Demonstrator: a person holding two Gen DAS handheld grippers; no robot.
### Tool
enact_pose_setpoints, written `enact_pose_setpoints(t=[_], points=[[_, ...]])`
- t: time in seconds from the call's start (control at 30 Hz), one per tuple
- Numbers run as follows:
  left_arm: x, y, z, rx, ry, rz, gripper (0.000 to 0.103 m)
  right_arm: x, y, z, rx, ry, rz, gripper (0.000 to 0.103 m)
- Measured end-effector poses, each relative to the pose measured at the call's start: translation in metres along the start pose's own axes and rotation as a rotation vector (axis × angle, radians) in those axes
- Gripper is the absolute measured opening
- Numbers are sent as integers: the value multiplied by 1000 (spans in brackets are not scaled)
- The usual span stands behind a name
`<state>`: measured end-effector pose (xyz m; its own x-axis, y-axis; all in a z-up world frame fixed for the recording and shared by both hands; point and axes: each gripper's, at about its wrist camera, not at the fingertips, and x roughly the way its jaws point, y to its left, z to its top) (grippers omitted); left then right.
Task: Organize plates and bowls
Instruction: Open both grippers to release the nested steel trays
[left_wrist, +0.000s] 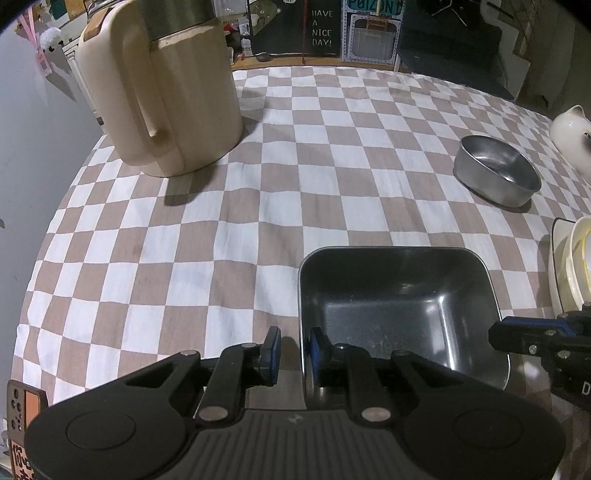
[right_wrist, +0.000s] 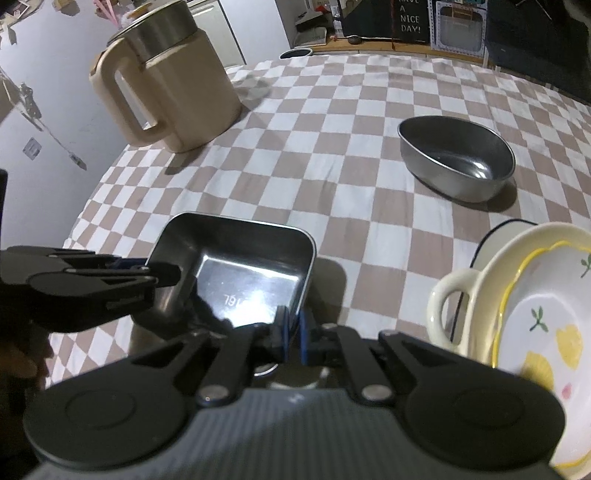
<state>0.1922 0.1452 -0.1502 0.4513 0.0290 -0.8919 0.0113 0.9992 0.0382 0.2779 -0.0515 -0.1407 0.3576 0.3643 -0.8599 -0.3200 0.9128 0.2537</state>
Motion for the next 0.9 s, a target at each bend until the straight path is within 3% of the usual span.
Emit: enact_pose_setpoints(t=[0.67, 0.8, 0.9], points=[[-5, 1, -2, -2, 3, 10, 25, 6, -5, 0, 60, 0, 31, 10], [-11, 5, -4, -21, -5, 21, 39, 5, -5, 1, 52, -12, 29, 17], [-17, 5, -4, -32, -15, 15, 45, 2, -4, 0, 43, -21, 34, 38]])
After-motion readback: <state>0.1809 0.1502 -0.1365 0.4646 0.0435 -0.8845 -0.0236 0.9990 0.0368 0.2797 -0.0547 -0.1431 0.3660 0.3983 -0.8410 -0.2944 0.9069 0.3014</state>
